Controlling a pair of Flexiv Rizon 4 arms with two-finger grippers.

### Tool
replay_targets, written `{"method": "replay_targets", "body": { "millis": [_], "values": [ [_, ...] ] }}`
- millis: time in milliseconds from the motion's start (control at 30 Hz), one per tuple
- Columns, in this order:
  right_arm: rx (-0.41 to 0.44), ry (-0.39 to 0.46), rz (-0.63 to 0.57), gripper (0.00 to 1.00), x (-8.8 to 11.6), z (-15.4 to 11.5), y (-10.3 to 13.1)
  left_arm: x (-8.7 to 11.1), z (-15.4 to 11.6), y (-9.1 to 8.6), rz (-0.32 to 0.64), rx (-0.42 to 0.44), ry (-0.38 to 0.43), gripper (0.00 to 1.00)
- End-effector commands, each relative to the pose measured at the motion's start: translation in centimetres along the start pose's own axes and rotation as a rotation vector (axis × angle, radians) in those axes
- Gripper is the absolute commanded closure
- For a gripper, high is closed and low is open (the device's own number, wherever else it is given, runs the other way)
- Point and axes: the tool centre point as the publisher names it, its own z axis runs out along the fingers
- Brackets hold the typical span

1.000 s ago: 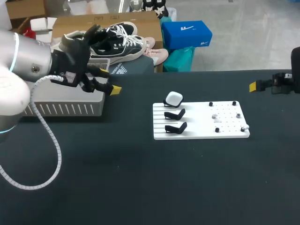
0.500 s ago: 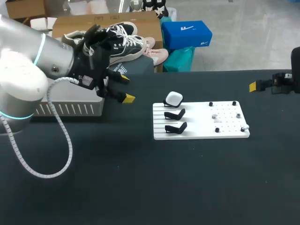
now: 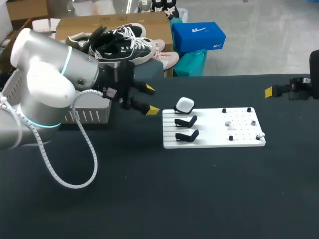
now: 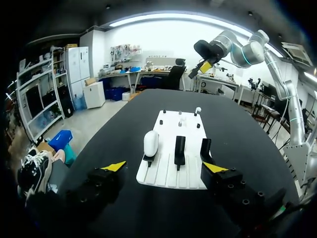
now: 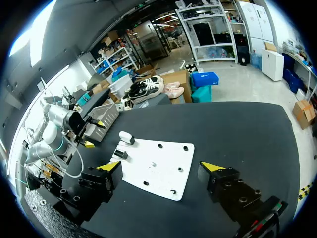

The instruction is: Pick up each earbud case from the left stands, insert the matching earbuds, close the lid, and place the case in the box.

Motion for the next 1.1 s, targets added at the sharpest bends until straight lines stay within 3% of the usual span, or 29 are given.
{"method": "replay_targets", "body": {
  "millis": [33, 200, 267, 433, 533, 600, 667, 1100],
  "values": [
    [-0.003, 0.001, -0.001, 0.0, 0.0, 0.0, -0.1, -0.3, 2.0, 1.5, 0.016, 0.07, -0.003, 0.0],
    [-0.003, 0.001, -0.001, 0.0, 0.0, 0.0, -0.1, 0.0, 3.2, 1.5, 0.046, 0.084, -0.003, 0.02],
    [-0.003, 0.001, -0.001, 0.0, 0.0, 0.0, -0.1, 0.2, 3.7, 1.5, 0.054, 0.085, -0.002, 0.24],
    [-0.003, 0.001, -0.001, 0.0, 0.0, 0.0, -0.1, 0.2, 4.7, 2.0, 0.047, 0.087, -0.002, 0.2],
    [-0.003, 0.001, -0.001, 0.0, 0.0, 0.0, -0.1, 0.2, 5.1, 2.4, 0.042, 0.086, -0.005, 0.36],
    [-0.003, 0.001, -0.001, 0.0, 0.0, 0.0, -0.1, 0.1, 5.4, 2.7, 0.039, 0.085, -0.006, 0.34],
    [-0.003, 0.001, -0.001, 0.0, 0.0, 0.0, -0.1, -0.1, 5.6, 2.8, 0.038, 0.086, -0.009, 0.44],
    [-0.003, 0.001, -0.001, 0.0, 0.0, 0.0, -0.1, -0.2, 6.8, 2.7, 0.048, 0.101, -0.019, 0.49]
  ]
}}
